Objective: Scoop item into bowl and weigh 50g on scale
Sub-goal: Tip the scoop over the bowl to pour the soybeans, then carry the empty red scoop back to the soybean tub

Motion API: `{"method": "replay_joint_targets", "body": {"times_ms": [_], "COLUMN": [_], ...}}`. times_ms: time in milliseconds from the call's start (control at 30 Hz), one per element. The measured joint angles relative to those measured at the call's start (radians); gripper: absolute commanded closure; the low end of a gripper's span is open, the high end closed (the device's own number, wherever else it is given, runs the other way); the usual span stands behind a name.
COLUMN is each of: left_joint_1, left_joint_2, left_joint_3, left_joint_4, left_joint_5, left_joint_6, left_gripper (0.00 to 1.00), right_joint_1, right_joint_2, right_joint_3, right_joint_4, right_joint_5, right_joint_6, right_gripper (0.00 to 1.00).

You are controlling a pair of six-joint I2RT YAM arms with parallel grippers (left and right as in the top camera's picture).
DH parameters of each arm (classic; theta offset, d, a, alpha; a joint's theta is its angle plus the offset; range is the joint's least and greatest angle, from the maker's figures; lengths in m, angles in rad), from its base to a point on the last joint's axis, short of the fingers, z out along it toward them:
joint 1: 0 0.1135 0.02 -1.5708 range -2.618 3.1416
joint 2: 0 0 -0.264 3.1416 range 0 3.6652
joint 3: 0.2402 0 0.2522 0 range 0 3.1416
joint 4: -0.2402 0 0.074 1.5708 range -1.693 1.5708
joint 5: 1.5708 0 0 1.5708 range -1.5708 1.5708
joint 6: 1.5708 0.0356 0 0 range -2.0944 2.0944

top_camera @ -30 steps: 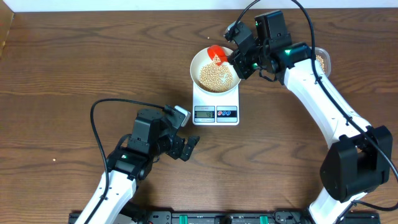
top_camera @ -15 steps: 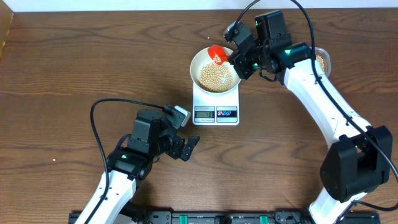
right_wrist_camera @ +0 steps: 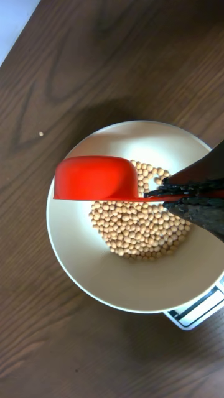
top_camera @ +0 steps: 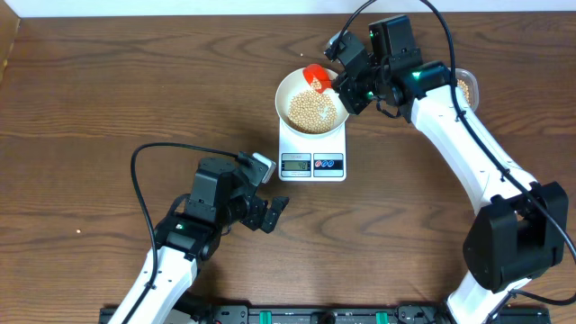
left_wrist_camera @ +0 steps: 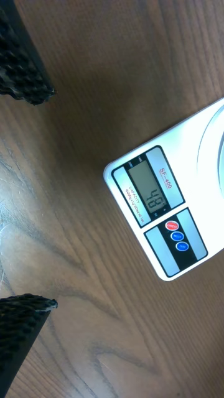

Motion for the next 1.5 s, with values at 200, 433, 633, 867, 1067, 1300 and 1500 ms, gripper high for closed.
{"method": "replay_joint_targets", "body": {"times_ms": [200,433,633,867,1067,1300,1500], "left_joint_1": [0.000,0.000,0.000,0.000,0.000,0.000,0.000], "left_joint_2": [0.000,0.000,0.000,0.000,0.000,0.000,0.000], "left_joint_3": [0.000,0.000,0.000,0.000,0.000,0.000,0.000], "left_joint_4": [0.000,0.000,0.000,0.000,0.000,0.000,0.000], "left_joint_5": [0.000,0.000,0.000,0.000,0.000,0.000,0.000], "left_joint_6": [0.000,0.000,0.000,0.000,0.000,0.000,0.000], "left_gripper": [0.00,0.00,0.00,0.00,0.00,0.00,0.00], "right_joint_1": [0.000,0.000,0.000,-0.012,-0.054,-0.124,-0.143], "right_joint_2": [0.000,0.000,0.000,0.000,0.000,0.000,0.000], "right_joint_3": [0.000,0.000,0.000,0.000,0.000,0.000,0.000], "right_joint_4": [-0.001,-0.002,-0.002,-0.001,0.003,0.023,0.031], "right_joint_5": [0.004,0.004,-0.011,-0.077,-0.145,-0.258,-0.319], "right_joint_6": [-0.019,-0.029,-0.027,0.007,0.050,0.095,0.103], "right_gripper": [0.99,0.99,0.99,0.99,0.99,0.99,0.99]}}
